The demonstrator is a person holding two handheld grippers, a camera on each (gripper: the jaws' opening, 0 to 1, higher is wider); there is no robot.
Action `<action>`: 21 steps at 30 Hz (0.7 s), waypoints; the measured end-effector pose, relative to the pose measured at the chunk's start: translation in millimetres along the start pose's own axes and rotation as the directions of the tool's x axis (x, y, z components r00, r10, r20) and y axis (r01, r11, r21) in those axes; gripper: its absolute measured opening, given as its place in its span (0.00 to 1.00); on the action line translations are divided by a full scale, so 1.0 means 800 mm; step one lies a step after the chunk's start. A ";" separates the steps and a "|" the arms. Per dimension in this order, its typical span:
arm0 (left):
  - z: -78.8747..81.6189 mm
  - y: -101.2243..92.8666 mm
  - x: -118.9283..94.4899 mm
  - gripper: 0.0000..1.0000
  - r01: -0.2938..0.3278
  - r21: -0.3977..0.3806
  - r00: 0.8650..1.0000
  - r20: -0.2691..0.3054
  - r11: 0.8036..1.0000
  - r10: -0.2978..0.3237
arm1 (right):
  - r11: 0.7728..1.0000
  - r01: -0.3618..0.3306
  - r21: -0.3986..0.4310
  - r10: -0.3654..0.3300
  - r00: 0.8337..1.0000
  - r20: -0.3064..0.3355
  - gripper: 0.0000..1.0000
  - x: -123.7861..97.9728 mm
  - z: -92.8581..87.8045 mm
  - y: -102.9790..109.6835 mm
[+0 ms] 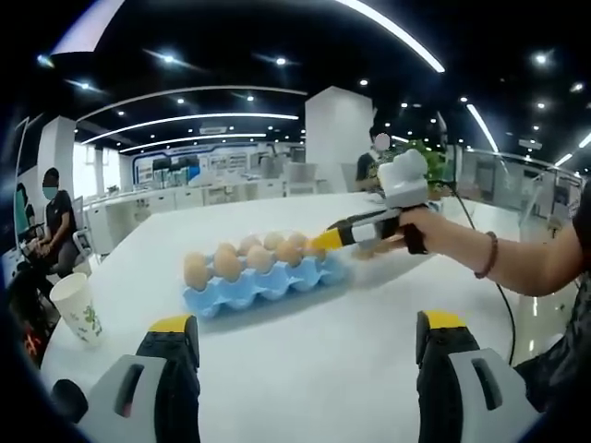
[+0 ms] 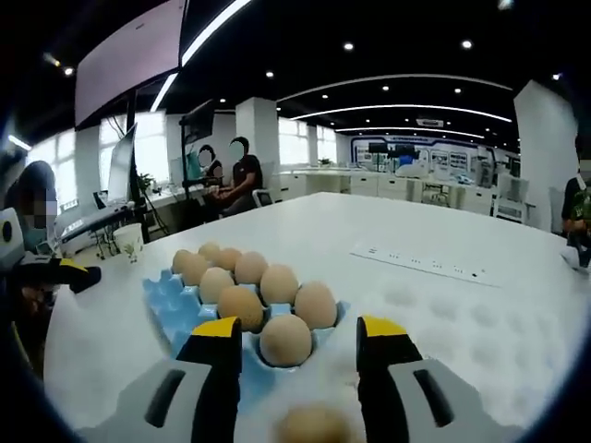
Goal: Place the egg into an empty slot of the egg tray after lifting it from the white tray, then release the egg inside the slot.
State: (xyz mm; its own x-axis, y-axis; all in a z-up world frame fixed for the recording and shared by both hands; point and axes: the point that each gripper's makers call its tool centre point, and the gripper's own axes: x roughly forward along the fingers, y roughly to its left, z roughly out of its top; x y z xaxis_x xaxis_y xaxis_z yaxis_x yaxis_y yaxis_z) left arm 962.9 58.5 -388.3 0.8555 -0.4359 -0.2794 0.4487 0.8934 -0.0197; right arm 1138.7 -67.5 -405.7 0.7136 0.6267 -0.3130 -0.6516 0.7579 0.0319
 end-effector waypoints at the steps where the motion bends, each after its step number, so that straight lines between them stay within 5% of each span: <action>1: 0.000 0.000 0.000 1.00 0.000 -0.001 1.000 0.000 1.000 0.000 | 1.000 0.005 -0.002 -0.005 1.000 0.001 0.53 -0.002 -0.001 -0.002; 21: -0.004 -0.009 0.001 1.00 0.007 -0.008 1.000 -0.005 1.000 -0.007 | 0.994 0.103 -0.044 -0.101 0.994 0.044 0.53 -0.034 -0.015 0.000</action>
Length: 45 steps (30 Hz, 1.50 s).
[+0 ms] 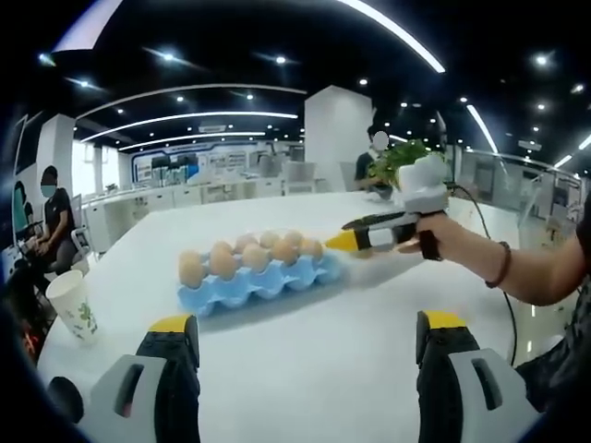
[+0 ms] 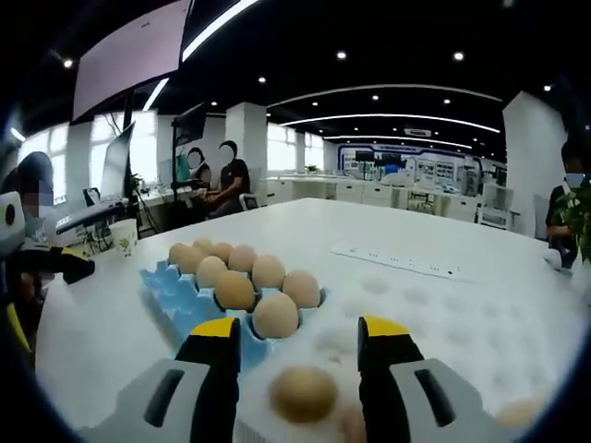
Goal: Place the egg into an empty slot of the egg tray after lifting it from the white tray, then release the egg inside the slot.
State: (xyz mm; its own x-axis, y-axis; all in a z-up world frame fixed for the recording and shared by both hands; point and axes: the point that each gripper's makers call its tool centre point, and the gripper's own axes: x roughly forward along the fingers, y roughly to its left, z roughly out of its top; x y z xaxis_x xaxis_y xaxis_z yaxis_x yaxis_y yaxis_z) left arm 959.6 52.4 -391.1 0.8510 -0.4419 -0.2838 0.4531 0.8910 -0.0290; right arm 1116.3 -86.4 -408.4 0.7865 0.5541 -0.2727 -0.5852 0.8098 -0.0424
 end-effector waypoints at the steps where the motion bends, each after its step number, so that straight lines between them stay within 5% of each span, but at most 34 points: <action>1: 0.001 -0.001 0.000 1.00 0.002 0.000 1.000 0.004 1.000 -0.002 | 1.000 0.013 -0.005 -0.013 1.000 0.007 0.53 -0.001 -0.001 -0.001; 5: 0.003 -0.003 -0.001 1.00 0.007 0.005 1.000 0.007 1.000 -0.007 | 0.998 0.056 0.034 -0.057 0.998 0.022 0.52 -0.006 -0.008 -0.002; 6: 0.003 -0.003 -0.001 1.00 0.006 0.007 1.000 0.005 1.000 -0.006 | 0.996 0.089 0.029 -0.090 0.993 0.070 0.51 -0.010 0.000 -0.005; 16: 0.001 -0.006 -0.003 1.00 0.009 0.006 1.000 0.006 1.000 -0.009 | 0.986 0.156 0.062 -0.161 0.983 0.092 0.51 -0.016 0.001 -0.010; 26: 0.001 -0.007 -0.004 1.00 0.014 0.009 1.000 0.008 1.000 -0.014 | 0.945 0.321 0.062 -0.326 0.940 0.103 0.53 -0.028 -0.003 -0.011; 33: -0.001 -0.008 -0.003 1.00 0.017 0.008 1.000 0.004 1.000 -0.017 | 0.898 0.421 0.127 -0.435 0.891 0.130 0.55 -0.032 -0.003 -0.013; 37: -0.001 -0.007 -0.005 1.00 0.020 0.008 1.000 0.007 1.000 -0.020 | 0.877 0.455 0.152 -0.473 0.873 0.120 0.49 -0.031 -0.005 -0.015; 41: -0.003 -0.005 -0.006 1.00 0.020 0.009 1.000 0.004 1.000 -0.020 | 0.873 0.451 0.186 -0.468 0.881 0.062 0.41 -0.020 -0.022 -0.011; 43: -0.003 -0.004 -0.007 1.00 0.020 0.010 1.000 0.004 1.000 -0.020 | 0.859 0.477 0.186 -0.488 0.873 0.015 0.36 -0.021 -0.035 -0.016; 45: -0.004 -0.003 -0.009 1.00 0.020 0.007 1.000 0.006 1.000 -0.020 | 0.857 0.475 0.199 -0.491 0.871 0.034 0.34 -0.023 -0.031 -0.016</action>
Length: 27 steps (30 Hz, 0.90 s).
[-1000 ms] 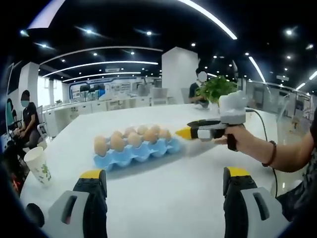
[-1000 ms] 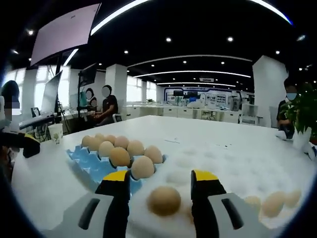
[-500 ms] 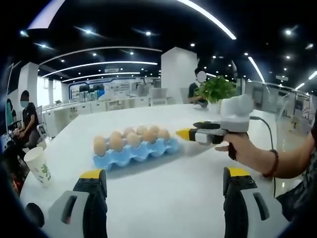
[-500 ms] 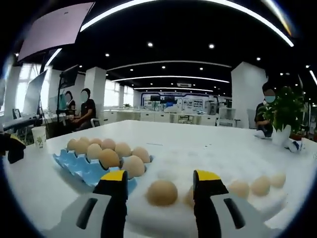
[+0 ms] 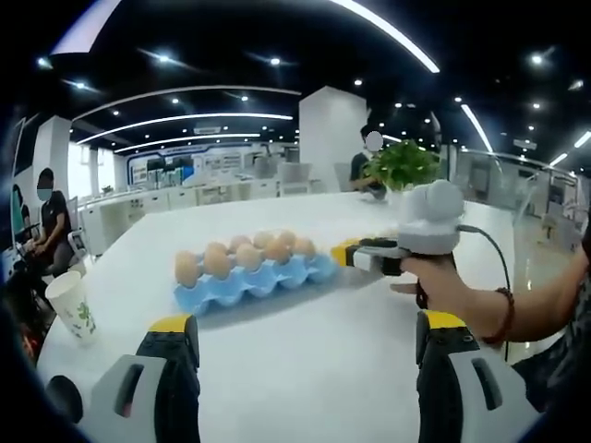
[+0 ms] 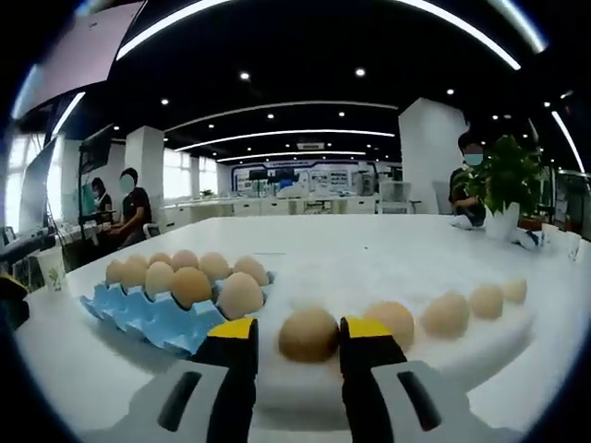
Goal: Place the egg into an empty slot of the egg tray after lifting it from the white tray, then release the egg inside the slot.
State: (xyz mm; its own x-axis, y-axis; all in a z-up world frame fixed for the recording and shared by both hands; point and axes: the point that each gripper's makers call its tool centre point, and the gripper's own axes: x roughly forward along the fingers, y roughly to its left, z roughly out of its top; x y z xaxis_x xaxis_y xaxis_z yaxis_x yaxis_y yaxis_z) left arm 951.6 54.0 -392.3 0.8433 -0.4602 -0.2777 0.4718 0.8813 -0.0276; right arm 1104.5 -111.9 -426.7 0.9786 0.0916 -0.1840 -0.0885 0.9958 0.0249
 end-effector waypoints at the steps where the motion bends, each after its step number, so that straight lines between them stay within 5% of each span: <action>1: 0.000 0.001 0.000 1.00 -0.001 -0.001 1.000 0.000 1.000 0.001 | 1.000 0.006 -0.007 -0.006 1.000 -0.001 0.34 0.001 0.000 -0.001; 12: -0.006 0.007 0.001 1.00 -0.008 -0.001 1.000 -0.009 1.000 0.008 | 0.998 0.031 0.052 -0.029 0.999 -0.026 0.27 0.001 -0.001 -0.010; 27: -0.007 0.007 0.002 1.00 -0.017 -0.008 1.000 -0.008 1.000 0.017 | 0.999 0.028 0.019 -0.028 0.999 -0.036 0.26 -0.001 0.000 -0.009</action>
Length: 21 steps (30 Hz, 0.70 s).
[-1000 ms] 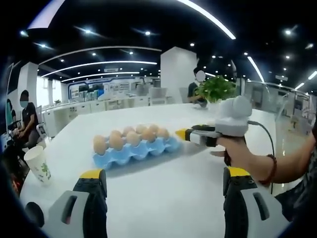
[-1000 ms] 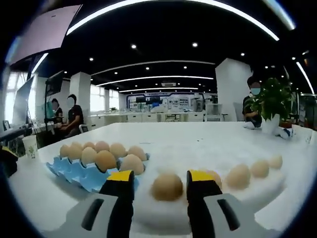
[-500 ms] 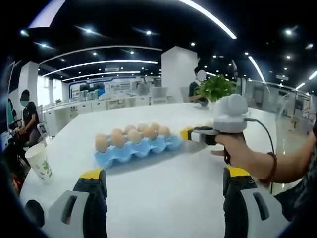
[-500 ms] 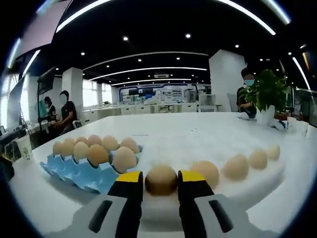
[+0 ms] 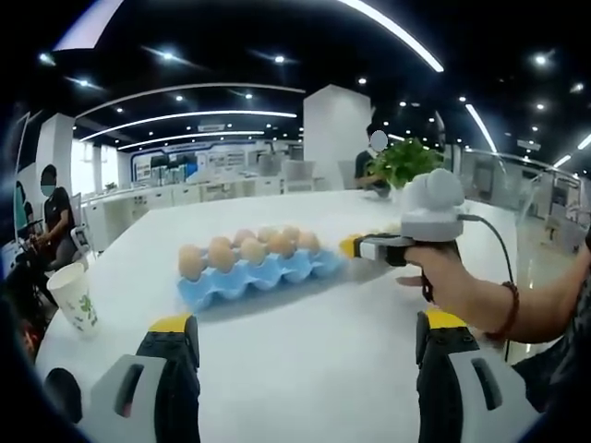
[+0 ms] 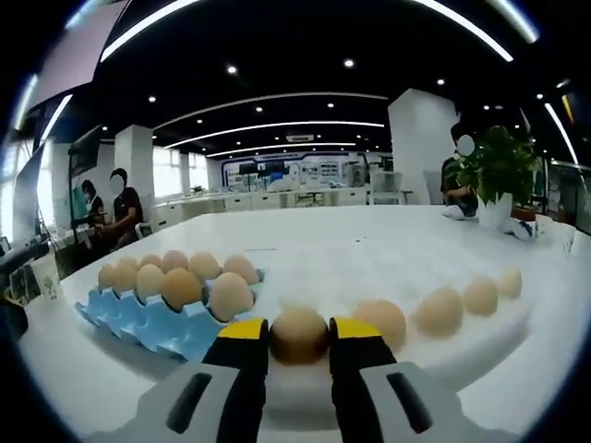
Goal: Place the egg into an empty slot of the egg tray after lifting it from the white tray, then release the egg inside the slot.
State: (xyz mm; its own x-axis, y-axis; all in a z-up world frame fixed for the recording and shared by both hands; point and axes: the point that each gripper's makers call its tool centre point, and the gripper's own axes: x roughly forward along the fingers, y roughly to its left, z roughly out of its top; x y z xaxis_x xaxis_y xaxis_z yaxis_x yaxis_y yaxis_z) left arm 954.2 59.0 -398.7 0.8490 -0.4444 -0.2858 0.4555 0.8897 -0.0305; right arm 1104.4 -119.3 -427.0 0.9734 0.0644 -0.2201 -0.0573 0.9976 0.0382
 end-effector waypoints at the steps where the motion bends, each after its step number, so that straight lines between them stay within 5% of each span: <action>1: 0.001 0.000 0.000 1.00 -0.001 0.000 1.000 0.002 1.000 0.001 | 1.000 -0.005 -0.003 0.005 1.000 -0.002 0.26 0.000 0.000 0.000; 21: 0.006 0.002 -0.003 1.00 -0.010 -0.005 1.000 0.016 1.000 0.010 | 0.996 -0.087 0.005 0.086 0.993 0.080 0.26 -0.011 0.031 0.014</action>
State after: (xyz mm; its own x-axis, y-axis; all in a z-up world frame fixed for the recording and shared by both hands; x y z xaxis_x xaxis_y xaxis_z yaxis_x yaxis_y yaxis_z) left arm 954.3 61.1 -393.5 0.8578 -0.4369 -0.2707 0.4456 0.8947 -0.0321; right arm 1100.8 -109.6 -400.7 0.9794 0.1482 -0.1373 -0.1408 0.9881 0.0623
